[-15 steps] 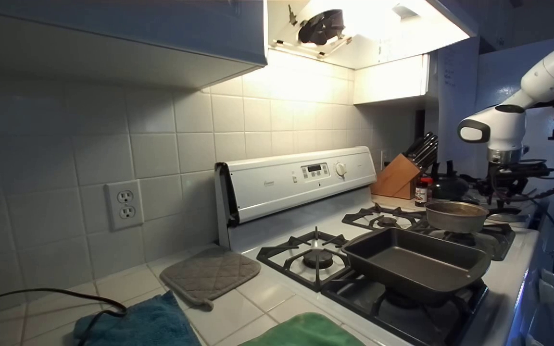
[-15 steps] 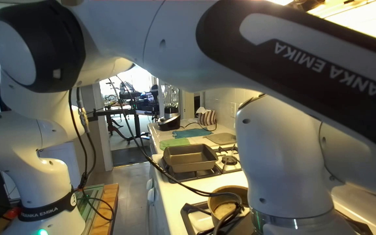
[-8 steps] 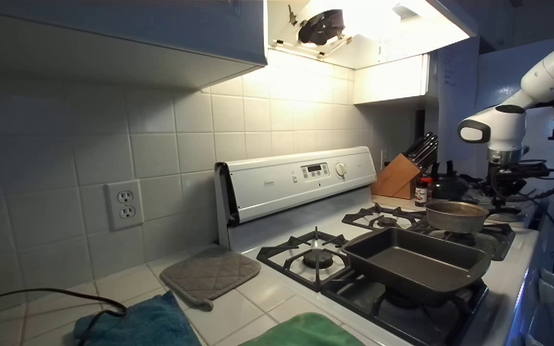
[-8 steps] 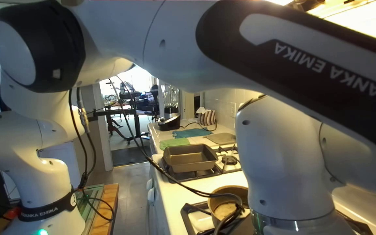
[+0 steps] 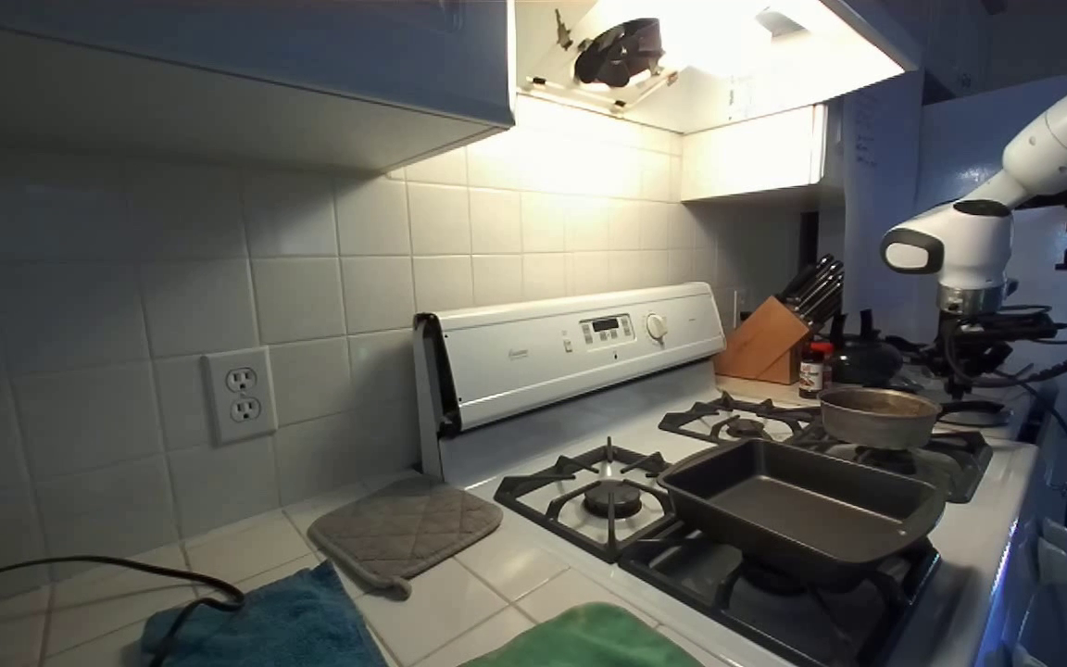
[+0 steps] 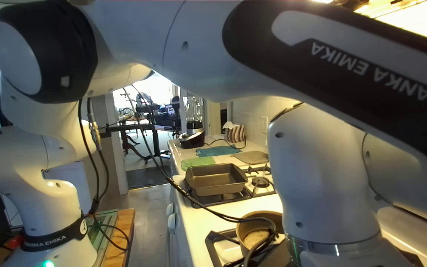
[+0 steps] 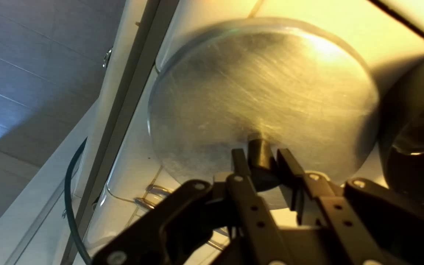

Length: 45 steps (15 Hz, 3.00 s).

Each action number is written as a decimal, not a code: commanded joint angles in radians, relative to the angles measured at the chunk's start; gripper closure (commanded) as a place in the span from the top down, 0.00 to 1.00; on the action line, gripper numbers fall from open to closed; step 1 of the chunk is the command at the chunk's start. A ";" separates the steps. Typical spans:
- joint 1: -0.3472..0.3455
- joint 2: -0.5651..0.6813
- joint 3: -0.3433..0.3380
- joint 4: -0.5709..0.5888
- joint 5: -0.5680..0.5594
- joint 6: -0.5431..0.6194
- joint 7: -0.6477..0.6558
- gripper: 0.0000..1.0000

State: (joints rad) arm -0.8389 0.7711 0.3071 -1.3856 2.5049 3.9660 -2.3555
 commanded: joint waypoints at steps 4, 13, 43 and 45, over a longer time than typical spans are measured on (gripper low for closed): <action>0.023 -0.057 -0.012 -0.033 0.016 0.027 0.007 0.06; 0.038 -0.087 -0.026 -0.050 0.022 0.071 -0.010 0.06; 0.056 -0.292 0.380 -0.260 0.017 0.102 -0.022 0.06; 0.081 -0.302 0.368 -0.282 0.022 0.101 -0.017 0.06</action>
State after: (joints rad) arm -0.7756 0.5081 0.6806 -1.6162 2.5049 4.0577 -2.3609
